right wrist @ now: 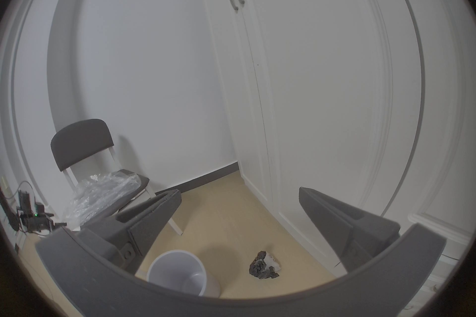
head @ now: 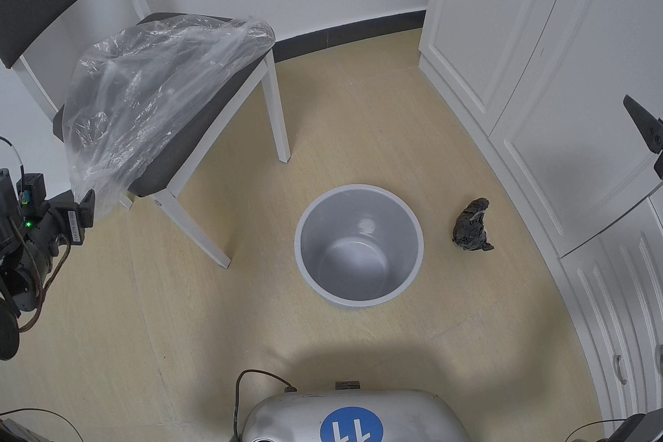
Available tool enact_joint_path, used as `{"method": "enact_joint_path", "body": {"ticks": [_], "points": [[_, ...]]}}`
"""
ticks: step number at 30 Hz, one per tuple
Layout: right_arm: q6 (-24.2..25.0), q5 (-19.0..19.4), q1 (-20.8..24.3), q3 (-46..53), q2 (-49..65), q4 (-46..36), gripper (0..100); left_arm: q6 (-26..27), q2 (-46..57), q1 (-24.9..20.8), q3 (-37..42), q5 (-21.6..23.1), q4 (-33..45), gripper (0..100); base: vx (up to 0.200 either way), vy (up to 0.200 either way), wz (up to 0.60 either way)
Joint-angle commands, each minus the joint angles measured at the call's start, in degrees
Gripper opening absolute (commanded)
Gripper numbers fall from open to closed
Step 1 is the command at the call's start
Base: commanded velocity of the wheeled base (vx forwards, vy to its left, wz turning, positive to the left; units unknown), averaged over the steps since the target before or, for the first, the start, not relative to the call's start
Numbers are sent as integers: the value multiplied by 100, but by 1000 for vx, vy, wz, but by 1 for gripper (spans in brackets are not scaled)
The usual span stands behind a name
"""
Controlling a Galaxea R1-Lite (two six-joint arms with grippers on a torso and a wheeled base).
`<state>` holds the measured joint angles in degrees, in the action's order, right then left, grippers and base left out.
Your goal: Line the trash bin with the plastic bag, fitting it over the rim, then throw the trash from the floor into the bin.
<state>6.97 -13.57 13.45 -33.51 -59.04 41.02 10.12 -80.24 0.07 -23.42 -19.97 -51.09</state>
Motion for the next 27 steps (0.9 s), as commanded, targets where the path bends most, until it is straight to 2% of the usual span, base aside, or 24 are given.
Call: {"method": "enact_joint_path", "body": {"ticks": [1, 9, 14, 27], "points": [[-47, 3, 44, 108, 24, 11, 100, 17, 386, 28, 118, 54, 3, 100, 0, 0, 0], [-126, 232, 53, 266, 15, 29, 100, 52, 289, -95, 206, 72, 11, 100, 0, 0, 0], [-196, 232, 53, 284, 24, 46, 100, 69, 254, -262, 276, 63, 11, 100, 0, 0, 0], [-205, 232, 53, 275, 77, 64, 100, 60, -88, -236, 232, 54, -6, 100, 0, 0, 0]]}}
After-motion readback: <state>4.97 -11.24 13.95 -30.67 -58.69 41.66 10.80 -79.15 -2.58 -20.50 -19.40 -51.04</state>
